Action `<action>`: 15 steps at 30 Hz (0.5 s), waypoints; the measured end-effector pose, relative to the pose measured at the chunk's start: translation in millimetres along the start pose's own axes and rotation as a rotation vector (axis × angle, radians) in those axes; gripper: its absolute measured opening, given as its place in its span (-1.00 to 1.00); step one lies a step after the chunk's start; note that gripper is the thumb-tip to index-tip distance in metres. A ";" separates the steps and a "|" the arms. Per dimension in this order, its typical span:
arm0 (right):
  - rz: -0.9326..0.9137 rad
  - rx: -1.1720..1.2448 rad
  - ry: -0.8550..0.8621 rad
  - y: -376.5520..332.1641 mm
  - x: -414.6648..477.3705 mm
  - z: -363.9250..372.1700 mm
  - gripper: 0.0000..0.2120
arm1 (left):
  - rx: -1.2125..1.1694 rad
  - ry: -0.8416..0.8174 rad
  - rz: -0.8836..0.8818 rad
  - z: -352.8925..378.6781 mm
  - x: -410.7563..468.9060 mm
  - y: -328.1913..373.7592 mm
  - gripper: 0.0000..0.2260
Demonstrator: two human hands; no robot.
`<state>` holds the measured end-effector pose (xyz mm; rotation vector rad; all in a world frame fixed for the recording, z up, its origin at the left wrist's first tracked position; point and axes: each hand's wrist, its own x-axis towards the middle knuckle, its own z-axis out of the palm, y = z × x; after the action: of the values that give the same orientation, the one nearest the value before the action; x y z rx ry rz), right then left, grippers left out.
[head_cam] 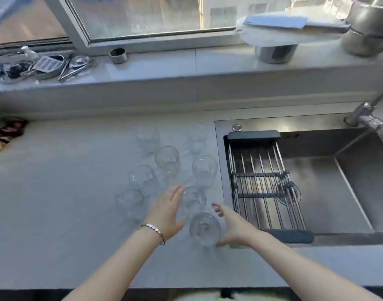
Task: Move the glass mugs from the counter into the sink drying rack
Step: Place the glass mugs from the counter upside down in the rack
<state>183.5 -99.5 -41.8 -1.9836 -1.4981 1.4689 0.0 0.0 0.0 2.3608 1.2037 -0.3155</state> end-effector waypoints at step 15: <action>-0.053 0.354 0.175 32.4 0.0 48.2 -0.17 | -0.161 0.174 -0.144 16.0 27.3 16.9 -0.01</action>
<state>162.7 -130.5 -86.3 -1.7921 -1.1209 1.3856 29.9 2.6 -19.7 2.2045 1.4273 -0.0571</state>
